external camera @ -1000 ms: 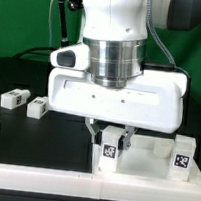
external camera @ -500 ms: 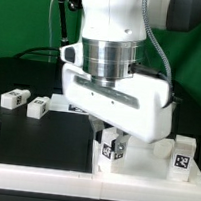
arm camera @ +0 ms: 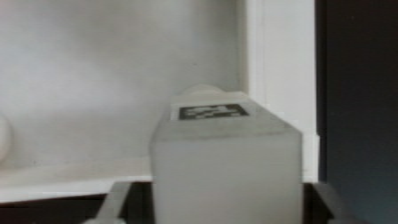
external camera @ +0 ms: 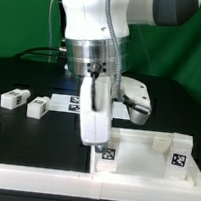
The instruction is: Assemble square table
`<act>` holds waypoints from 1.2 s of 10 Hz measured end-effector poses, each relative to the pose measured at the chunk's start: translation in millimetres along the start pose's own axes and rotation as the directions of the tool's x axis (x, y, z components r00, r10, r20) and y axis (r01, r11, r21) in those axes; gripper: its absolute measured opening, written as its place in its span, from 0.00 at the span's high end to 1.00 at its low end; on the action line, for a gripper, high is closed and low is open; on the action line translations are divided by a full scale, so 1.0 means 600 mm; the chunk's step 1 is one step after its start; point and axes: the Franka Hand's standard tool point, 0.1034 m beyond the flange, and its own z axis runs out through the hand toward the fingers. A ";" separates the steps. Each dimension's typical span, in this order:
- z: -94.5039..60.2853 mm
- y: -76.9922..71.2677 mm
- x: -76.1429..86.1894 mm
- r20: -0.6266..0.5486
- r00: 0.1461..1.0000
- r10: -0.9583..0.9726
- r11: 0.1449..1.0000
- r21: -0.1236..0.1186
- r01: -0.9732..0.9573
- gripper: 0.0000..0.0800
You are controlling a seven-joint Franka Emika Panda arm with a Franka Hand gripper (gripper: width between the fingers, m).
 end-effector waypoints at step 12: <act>0.003 0.011 -0.009 -0.009 0.961 0.276 0.961 0.008 -0.276 0.20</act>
Offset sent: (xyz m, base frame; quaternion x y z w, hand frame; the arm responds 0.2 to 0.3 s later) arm -0.0209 -0.0042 -0.0085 0.0136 -0.0025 0.2876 0.9577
